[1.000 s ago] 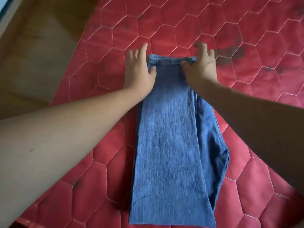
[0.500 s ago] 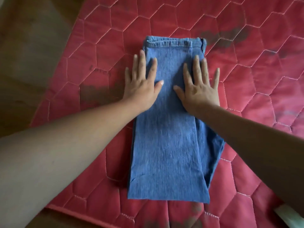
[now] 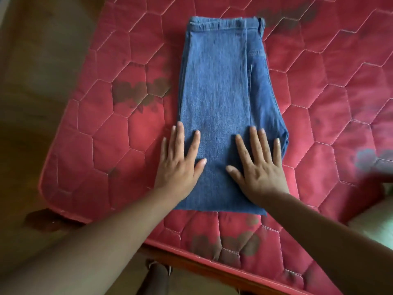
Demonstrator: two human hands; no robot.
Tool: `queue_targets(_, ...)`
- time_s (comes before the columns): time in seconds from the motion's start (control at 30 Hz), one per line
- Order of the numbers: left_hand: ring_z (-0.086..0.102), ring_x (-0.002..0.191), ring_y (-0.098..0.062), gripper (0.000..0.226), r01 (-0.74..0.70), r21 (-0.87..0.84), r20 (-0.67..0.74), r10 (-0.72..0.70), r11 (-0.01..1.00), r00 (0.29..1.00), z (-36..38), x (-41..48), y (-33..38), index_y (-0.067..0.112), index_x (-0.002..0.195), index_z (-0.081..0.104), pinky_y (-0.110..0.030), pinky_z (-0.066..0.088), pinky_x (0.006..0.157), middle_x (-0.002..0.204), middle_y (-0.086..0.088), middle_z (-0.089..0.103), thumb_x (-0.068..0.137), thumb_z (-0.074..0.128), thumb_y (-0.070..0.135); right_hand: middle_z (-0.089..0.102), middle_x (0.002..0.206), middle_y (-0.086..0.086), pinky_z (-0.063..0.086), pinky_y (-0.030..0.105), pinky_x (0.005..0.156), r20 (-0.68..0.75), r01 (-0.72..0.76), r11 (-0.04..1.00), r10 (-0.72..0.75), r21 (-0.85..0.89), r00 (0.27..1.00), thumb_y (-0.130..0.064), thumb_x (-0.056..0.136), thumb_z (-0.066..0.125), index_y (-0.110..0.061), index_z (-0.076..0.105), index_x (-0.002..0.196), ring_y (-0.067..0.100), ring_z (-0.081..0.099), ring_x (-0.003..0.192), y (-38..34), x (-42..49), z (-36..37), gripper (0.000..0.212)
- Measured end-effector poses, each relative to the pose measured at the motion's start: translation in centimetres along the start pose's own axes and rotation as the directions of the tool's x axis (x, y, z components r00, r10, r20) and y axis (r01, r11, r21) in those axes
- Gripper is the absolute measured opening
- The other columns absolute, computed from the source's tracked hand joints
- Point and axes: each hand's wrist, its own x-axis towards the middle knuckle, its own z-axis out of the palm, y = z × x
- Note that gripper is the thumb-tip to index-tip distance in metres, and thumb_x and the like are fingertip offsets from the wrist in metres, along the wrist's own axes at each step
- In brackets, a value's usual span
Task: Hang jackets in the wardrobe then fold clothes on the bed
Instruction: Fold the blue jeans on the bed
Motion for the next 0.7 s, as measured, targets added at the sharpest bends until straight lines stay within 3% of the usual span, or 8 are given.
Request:
queue_targets(0.13, 0.009, 0.154, -0.041, 0.071, -0.072, 0.016, 0.076, 0.070, 0.997, 0.995, 0.8, -5.2, 0.4, 0.027, 0.161, 0.021, -0.058, 0.021, 0.120, 0.166, -0.024, -0.001, 0.099, 0.036, 0.059, 0.006, 0.170, 0.013, 0.014, 0.069, 0.119, 0.067, 0.112, 0.993, -0.110, -0.026, 0.992, -0.077, 0.095, 0.028, -0.034, 0.021, 0.162, 0.036, 0.007, 0.157, -0.8, -5.3, 1.0, 0.080)
queue_targets(0.3, 0.027, 0.148, -0.040, 0.061, -0.028, -0.185, -0.033, 0.022, 0.982, 0.999, -0.1, -5.5, 0.7, 0.021, 0.153, 0.043, -0.047, 0.024, 0.120, 0.163, -0.025, 0.018, 0.097, 0.055, 0.042, -0.002, 0.169, 0.021, 0.005, 0.057, 0.125, 0.054, -0.088, 0.972, 0.078, 0.220, 0.996, -0.061, 0.095, 0.052, -0.037, 0.027, 0.160, 0.034, -0.004, 0.157, -1.9, -5.6, 0.0, 0.074)
queue_targets(0.37, 0.046, 0.130, -0.025, 0.044, 0.122, -0.527, -0.049, -0.173, 0.841, 0.984, -1.4, -6.2, 1.1, 0.023, 0.137, 0.058, -0.031, 0.034, 0.113, 0.144, -0.016, 0.041, 0.094, 0.063, 0.019, 0.009, 0.166, 0.023, 0.018, 0.048, 0.125, 0.046, -0.313, 0.790, 0.342, 0.527, 0.939, -0.032, 0.092, 0.071, -0.033, 0.048, 0.150, 0.035, 0.011, 0.154, -2.9, -6.6, -1.0, 0.062)
queue_targets(0.43, 0.055, 0.089, -0.008, 0.039, 0.330, -0.754, 0.144, -0.347, 0.568, 0.927, -3.2, -6.9, 1.0, 0.033, 0.119, 0.064, -0.016, 0.045, 0.084, 0.103, 0.000, 0.055, 0.095, 0.054, 0.004, 0.034, 0.151, 0.020, 0.039, 0.036, 0.111, 0.191, -0.486, 0.538, 0.512, 0.689, 0.837, -0.015, 0.088, 0.075, -0.033, 0.060, 0.139, 0.032, 0.040, 0.134, -3.1, -7.5, -2.6, 0.057)
queue_targets(0.5, 0.046, 0.060, -0.007, 0.050, 0.512, -0.788, 0.419, -0.312, 0.341, 0.853, -4.8, -7.1, 0.3, 0.037, 0.110, 0.069, -0.019, 0.044, 0.059, 0.072, 0.005, 0.051, 0.096, 0.041, -0.001, 0.055, 0.118, 0.021, 0.052, 0.024, 0.076, 0.418, -0.545, 0.279, 0.405, 0.791, 0.813, -0.002, 0.084, 0.074, -0.038, 0.063, 0.132, 0.021, 0.060, 0.091, -1.9, -7.9, -4.3, 0.061)
queue_targets(0.57, 0.056, 0.071, -0.008, 0.061, 0.563, -0.790, 0.536, -0.174, 0.240, 0.826, -6.2, -6.8, -1.1, 0.034, 0.109, 0.073, -0.029, 0.050, 0.071, 0.080, 0.008, 0.065, 0.092, 0.032, -0.009, 0.060, 0.092, 0.015, 0.049, 0.025, 0.060, 0.606, -0.613, 0.117, 0.097, 0.781, 0.790, 0.007, 0.074, 0.070, -0.040, 0.061, 0.131, 0.013, 0.058, 0.070, -0.3, -7.7, -6.0, 0.074)
queue_targets(0.63, 0.065, 0.089, -0.001, 0.074, 0.510, -0.808, 0.526, -0.029, 0.296, 0.850, -6.4, -6.3, -2.8, 0.030, 0.118, 0.072, -0.024, 0.049, 0.086, 0.098, 0.021, 0.071, 0.083, 0.031, -0.020, 0.063, 0.098, 0.000, 0.049, 0.023, 0.070, 0.545, -0.465, 0.440, -0.070, 0.769, 0.836, -0.005, 0.066, 0.055, -0.041, 0.057, 0.136, 0.010, 0.061, 0.084, 1.6, -7.5, -6.4, 0.079)
queue_targets(0.7, 0.064, 0.098, 0.002, 0.084, 0.310, -0.744, 0.428, 0.065, 0.592, 0.901, -6.0, -5.7, -4.3, 0.037, 0.129, 0.065, -0.013, 0.047, 0.087, 0.121, 0.026, 0.063, 0.078, 0.035, -0.023, 0.063, 0.110, -0.007, 0.048, 0.027, 0.083, 0.301, -0.035, 0.827, -0.165, 0.562, 0.939, -0.004, 0.065, 0.046, -0.034, 0.056, 0.140, 0.017, 0.059, 0.101, 3.0, -7.2, -5.8, 0.082)
